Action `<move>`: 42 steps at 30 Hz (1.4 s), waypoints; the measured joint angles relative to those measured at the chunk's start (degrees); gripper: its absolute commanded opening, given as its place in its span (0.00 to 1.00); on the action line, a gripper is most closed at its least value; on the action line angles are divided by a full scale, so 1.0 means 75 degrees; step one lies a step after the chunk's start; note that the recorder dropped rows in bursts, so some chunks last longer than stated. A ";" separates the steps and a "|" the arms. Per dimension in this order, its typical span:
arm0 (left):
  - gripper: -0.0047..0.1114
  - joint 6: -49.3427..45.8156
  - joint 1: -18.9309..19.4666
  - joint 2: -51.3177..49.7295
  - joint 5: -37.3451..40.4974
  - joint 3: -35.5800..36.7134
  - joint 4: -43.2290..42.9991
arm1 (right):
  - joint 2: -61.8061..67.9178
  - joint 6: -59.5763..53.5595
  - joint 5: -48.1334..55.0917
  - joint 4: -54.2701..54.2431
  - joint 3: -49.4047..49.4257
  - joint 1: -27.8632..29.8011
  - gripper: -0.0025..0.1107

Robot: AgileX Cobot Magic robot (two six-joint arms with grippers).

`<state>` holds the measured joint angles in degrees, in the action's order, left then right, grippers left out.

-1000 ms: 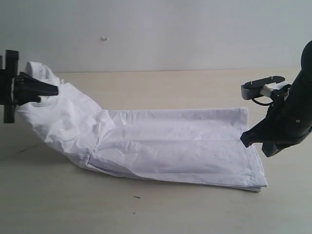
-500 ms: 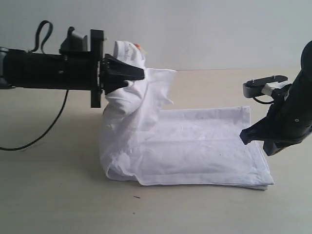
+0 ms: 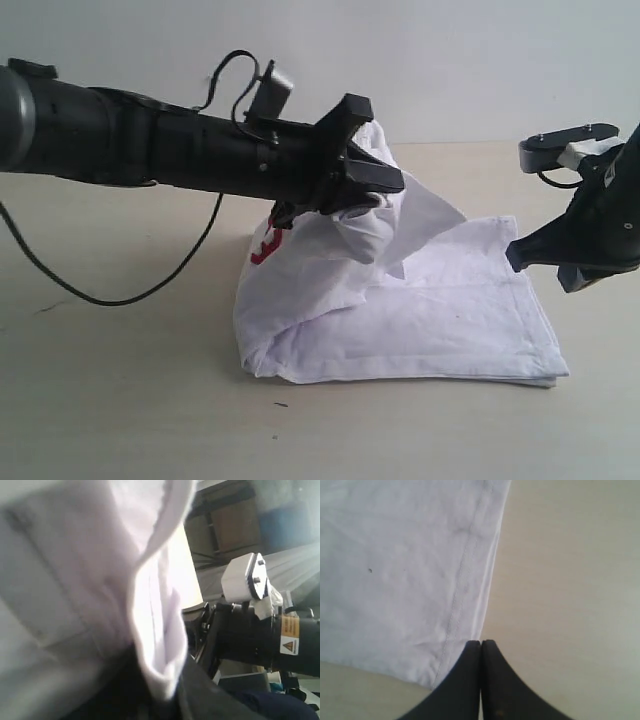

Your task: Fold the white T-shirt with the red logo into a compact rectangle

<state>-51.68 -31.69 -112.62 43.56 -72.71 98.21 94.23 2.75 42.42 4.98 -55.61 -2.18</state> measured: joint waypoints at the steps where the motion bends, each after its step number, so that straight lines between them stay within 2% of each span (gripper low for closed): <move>1: 0.04 0.0034 -0.0106 -0.0109 -0.0049 -0.0153 0.0018 | 0.0000 0.0000 0.0000 -0.0019 0.0000 0.0000 0.02; 4: 0.07 0.0163 -0.0406 -0.0430 -0.0287 -0.0607 0.0051 | 0.0000 0.0000 0.0000 -0.0047 0.0000 0.0000 0.02; 6: 0.18 0.0235 -0.0640 -0.0627 -0.0404 -0.0943 0.0051 | 0.0000 0.0000 0.0012 -0.0066 0.0000 0.0000 0.02; 7: 0.25 0.0259 -0.0760 -0.0709 -0.0426 -0.1066 0.0066 | 0.0000 0.0000 0.0012 -0.0066 0.0000 0.0000 0.02; 10: 0.60 0.0288 -0.1060 -0.0933 -0.0458 -0.1441 0.0096 | 0.0000 0.0000 0.0012 -0.0066 0.0000 0.0000 0.02; 11: 0.75 0.0288 -0.1127 -0.0980 -0.0458 -0.1521 0.0111 | 0.0000 0.0000 0.0012 -0.0066 0.0000 0.0000 0.02; 13: 0.90 0.0288 -0.1243 -0.1021 -0.0374 -0.1672 0.0111 | 0.0000 0.0000 -0.0002 -0.0066 0.0000 0.0000 0.02; 15: 0.95 0.0288 -0.1257 -0.1021 -0.0244 -0.1755 0.0137 | -0.0005 0.0013 -0.0054 -0.0032 0.0000 0.0000 0.02; 21: 0.94 0.0208 -0.0862 -0.1021 0.0470 -0.1820 -0.0328 | -0.0242 0.0042 -0.0275 0.0036 0.0000 0.0000 0.02; 28: 0.93 0.0511 -0.0083 -0.1021 0.1491 -0.1826 -0.2776 | -0.0387 0.0040 -0.0055 -0.0210 0.0000 0.0000 0.02; 31: 0.82 0.1141 0.0095 -0.1021 0.1776 -0.1826 -0.4396 | -0.0387 0.0040 -0.0007 -0.0664 0.0000 0.0000 0.03; 35: 0.49 0.1857 0.0162 -0.1021 0.1934 -0.1826 -0.6088 | -0.0387 0.0054 0.0026 -0.0756 0.0005 0.0000 0.06; 38: 0.28 0.1990 0.0178 -0.1021 0.2042 -0.1826 -0.6499 | -0.0387 0.0237 -0.0030 -0.0965 0.0205 0.0144 0.11; 40: 0.23 0.1957 0.0178 -0.1021 0.2093 -0.1826 -0.6546 | -0.0370 0.0324 -0.0252 -0.1325 0.0491 0.0317 0.17; 41: 0.24 0.1939 0.0178 -0.1021 0.2093 -0.1826 -0.6546 | -0.0359 0.0324 -0.0355 -0.1488 0.0666 0.0408 0.25; 42: 0.25 0.1814 0.0178 -0.1021 0.2122 -0.1826 -0.6518 | -0.0355 0.0277 -0.0631 -0.1896 0.1016 0.0560 0.28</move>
<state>-38.07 -30.35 -120.28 59.48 -86.40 49.32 91.57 4.83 37.69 -9.23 -47.99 2.02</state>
